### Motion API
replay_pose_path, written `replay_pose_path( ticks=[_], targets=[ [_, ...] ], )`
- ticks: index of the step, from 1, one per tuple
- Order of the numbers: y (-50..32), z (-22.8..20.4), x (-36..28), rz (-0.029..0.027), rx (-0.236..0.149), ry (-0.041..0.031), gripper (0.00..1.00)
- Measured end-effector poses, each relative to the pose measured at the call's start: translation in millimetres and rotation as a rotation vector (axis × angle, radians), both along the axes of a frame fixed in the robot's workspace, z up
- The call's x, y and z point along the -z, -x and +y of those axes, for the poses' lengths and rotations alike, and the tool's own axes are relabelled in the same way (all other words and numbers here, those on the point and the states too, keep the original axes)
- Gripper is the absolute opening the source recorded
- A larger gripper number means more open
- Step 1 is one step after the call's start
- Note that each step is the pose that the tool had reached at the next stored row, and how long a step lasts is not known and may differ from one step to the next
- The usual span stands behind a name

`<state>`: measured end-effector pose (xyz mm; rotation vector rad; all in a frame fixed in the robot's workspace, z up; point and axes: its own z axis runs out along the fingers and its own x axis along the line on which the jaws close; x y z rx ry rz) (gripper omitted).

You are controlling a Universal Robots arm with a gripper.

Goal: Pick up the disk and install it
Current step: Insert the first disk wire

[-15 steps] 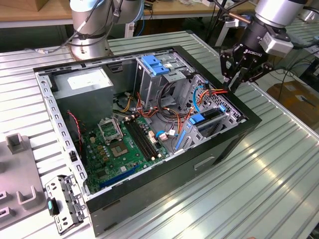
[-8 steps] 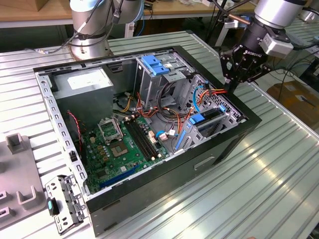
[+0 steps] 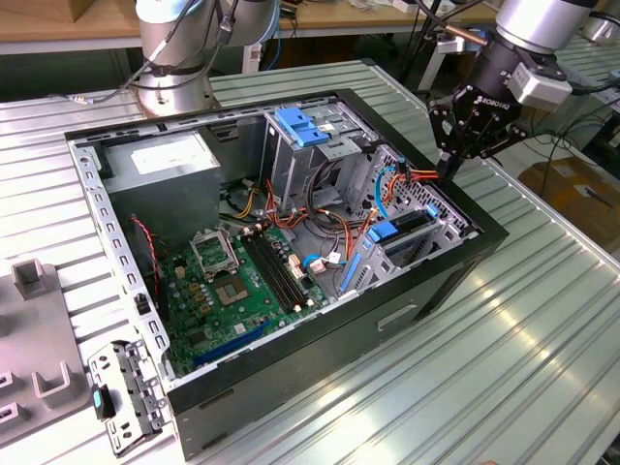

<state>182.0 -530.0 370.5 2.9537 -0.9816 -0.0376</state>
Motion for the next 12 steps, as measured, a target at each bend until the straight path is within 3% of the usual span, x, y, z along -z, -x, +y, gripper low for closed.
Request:
replay_pose_path(
  ticks=[1, 6, 9, 12],
  targets=[
    [0.0, 0.0, -0.2, 0.0000, 0.000, -0.0003, 0.16],
    [14.9, -0.4, -0.4, 0.0000, 0.001, -0.0001, 0.16],
    [17.4, -0.6, -0.3, 0.0000, 0.003, -0.0001, 0.16],
    [17.5, -0.5, -0.3, 0.0000, 0.041, -0.0001, 0.16]
  ],
)
